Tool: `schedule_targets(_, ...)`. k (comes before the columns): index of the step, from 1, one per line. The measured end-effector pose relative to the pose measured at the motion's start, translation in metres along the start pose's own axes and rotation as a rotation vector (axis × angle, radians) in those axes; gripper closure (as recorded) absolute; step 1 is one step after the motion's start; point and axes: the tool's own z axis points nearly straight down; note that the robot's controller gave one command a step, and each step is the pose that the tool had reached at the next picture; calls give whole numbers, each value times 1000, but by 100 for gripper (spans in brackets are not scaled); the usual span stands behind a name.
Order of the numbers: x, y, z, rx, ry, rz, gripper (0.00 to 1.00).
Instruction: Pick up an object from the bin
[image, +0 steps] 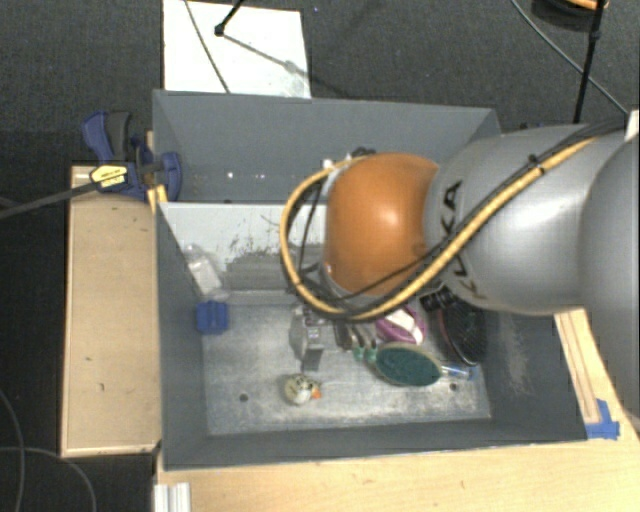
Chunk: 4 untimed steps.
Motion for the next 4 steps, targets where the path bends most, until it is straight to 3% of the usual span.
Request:
schedule_targets(1,32,14,42,4,13,95,100)
schedule_targets(2,28,6,-46,0,0,74,100)
schedule_targets(3,24,-37,26,7,14,186,100)
schedule_targets(4,-2,-44,48,3,6,43,100)
